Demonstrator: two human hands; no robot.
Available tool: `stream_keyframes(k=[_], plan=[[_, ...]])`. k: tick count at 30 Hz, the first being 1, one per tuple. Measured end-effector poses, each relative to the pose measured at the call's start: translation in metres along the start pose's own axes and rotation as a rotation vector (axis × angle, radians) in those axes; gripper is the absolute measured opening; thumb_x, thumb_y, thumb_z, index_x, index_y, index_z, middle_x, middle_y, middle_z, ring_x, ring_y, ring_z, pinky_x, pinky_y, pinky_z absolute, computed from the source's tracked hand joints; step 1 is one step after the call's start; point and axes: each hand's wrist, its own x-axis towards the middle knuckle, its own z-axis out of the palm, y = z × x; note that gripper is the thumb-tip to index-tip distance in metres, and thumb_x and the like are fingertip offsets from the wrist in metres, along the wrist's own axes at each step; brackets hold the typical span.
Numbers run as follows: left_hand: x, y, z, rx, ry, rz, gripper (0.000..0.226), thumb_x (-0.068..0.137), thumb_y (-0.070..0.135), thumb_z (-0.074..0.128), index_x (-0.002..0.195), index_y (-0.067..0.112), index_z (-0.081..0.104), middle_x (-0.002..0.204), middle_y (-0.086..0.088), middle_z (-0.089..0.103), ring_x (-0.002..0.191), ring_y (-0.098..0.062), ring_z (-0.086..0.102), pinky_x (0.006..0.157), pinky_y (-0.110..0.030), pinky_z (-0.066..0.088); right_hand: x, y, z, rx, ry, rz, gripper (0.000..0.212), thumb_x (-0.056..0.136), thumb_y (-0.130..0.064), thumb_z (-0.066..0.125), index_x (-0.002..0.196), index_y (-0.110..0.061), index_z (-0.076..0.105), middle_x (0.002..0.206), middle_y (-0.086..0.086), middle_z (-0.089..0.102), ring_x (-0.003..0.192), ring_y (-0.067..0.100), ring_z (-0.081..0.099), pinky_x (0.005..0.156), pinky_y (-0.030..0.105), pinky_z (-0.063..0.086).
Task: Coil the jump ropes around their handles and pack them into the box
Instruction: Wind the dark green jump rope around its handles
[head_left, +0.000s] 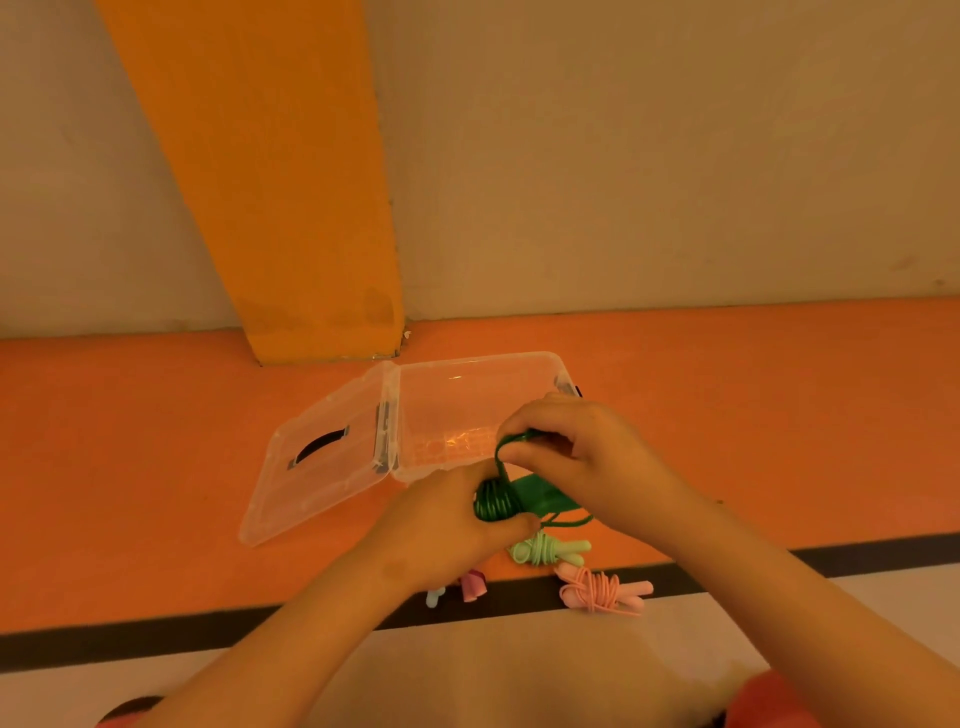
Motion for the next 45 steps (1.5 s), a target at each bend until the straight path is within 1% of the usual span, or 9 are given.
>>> stream_keyframes(k=[6, 9, 14, 20, 23, 32, 38, 41, 45], plan=[[-0.005, 0.000, -0.025, -0.526, -0.375, 0.001, 0.018, 0.096, 0.020, 0.056, 0.110, 0.009, 0.055, 0.063, 0.001, 0.061, 0.045, -0.012, 0.048, 0.045, -0.022, 0.038, 0.006, 0.009, -0.021, 0.336, 0.069, 0.196, 0.002, 0.084, -0.013, 0.070, 0.086, -0.013, 0.070, 0.079, -0.012, 0.064, 0.069, -0.002, 0.055, 0.065, 0.010, 0.040], [-0.004, -0.004, -0.035, -0.782, -0.340, 0.041, 0.028, 0.092, 0.031, 0.050, 0.101, 0.005, 0.054, 0.063, -0.007, 0.055, 0.046, -0.017, 0.041, 0.046, -0.023, 0.038, 0.009, 0.012, -0.026, 0.388, 0.050, 0.247, 0.022, 0.096, -0.022, 0.051, 0.096, -0.012, 0.071, 0.076, -0.002, 0.059, 0.064, 0.001, 0.049, 0.061, 0.015, 0.036], [0.002, -0.003, -0.038, -1.069, -0.172, 0.005, 0.037, 0.088, 0.044, 0.045, 0.098, 0.009, 0.053, 0.061, -0.006, 0.046, 0.043, -0.016, 0.034, 0.051, -0.029, 0.030, 0.004, 0.008, -0.018, 0.307, -0.007, 0.214, 0.024, 0.098, -0.026, 0.048, 0.108, -0.046, 0.058, 0.070, -0.018, 0.055, 0.066, 0.002, 0.047, 0.065, 0.018, 0.039], [0.003, 0.015, -0.029, -1.276, 0.001, -0.096, 0.034, 0.078, 0.045, 0.047, 0.090, 0.015, 0.056, 0.058, -0.007, 0.048, 0.038, -0.016, 0.034, 0.044, -0.023, 0.031, 0.000, 0.004, -0.001, 0.101, -0.065, 0.156, 0.033, 0.098, -0.017, 0.049, 0.127, -0.032, 0.057, 0.062, -0.024, 0.055, 0.058, -0.003, 0.048, 0.057, 0.013, 0.034], [0.002, 0.016, -0.028, -1.278, 0.055, -0.111, 0.034, 0.076, 0.044, 0.050, 0.092, 0.015, 0.058, 0.060, -0.008, 0.050, 0.038, -0.016, 0.034, 0.042, -0.021, 0.032, -0.002, 0.000, 0.002, 0.062, -0.073, 0.137, 0.036, 0.096, -0.017, 0.053, 0.129, -0.030, 0.057, 0.067, -0.040, 0.055, 0.068, -0.011, 0.054, 0.061, 0.008, 0.037], [0.010, -0.008, -0.045, -0.934, 0.372, -0.271, 0.015, 0.094, 0.028, 0.057, 0.105, 0.019, 0.058, 0.061, -0.007, 0.065, 0.041, -0.017, 0.044, 0.042, -0.023, 0.036, -0.005, -0.002, -0.023, -0.375, -0.017, 0.208, 0.011, 0.094, -0.036, 0.054, 0.098, -0.028, 0.062, 0.074, -0.012, 0.057, 0.065, 0.007, 0.051, 0.054, 0.026, 0.033], [-0.001, 0.001, -0.021, -0.271, 0.005, -0.081, 0.024, 0.089, 0.024, 0.067, 0.109, 0.026, 0.056, 0.068, 0.003, 0.064, 0.042, 0.001, 0.050, 0.042, -0.013, 0.037, -0.007, -0.003, -0.018, -0.409, 0.069, -0.113, 0.028, 0.087, -0.042, 0.049, 0.093, -0.027, 0.071, 0.087, -0.013, 0.068, 0.078, 0.006, 0.061, 0.054, 0.026, 0.045], [-0.009, 0.006, -0.011, -0.249, -0.177, 0.017, 0.030, 0.087, 0.024, 0.070, 0.113, 0.030, 0.057, 0.075, 0.008, 0.066, 0.050, 0.002, 0.054, 0.047, -0.012, 0.040, -0.006, 0.005, -0.010, -0.267, -0.056, -0.110, 0.035, 0.085, -0.047, 0.047, 0.095, -0.024, 0.072, 0.087, -0.013, 0.066, 0.082, 0.000, 0.050, 0.070, 0.023, 0.044], [-0.015, 0.011, -0.014, -0.328, -0.194, 0.062, 0.026, 0.083, 0.028, 0.074, 0.106, 0.030, 0.062, 0.081, 0.009, 0.071, 0.054, -0.002, 0.058, 0.051, -0.015, 0.044, -0.003, 0.009, -0.005, -0.047, -0.025, 0.009, 0.008, 0.085, -0.026, 0.069, 0.091, -0.023, 0.073, 0.081, -0.010, 0.063, 0.075, 0.001, 0.050, 0.072, 0.024, 0.040]])
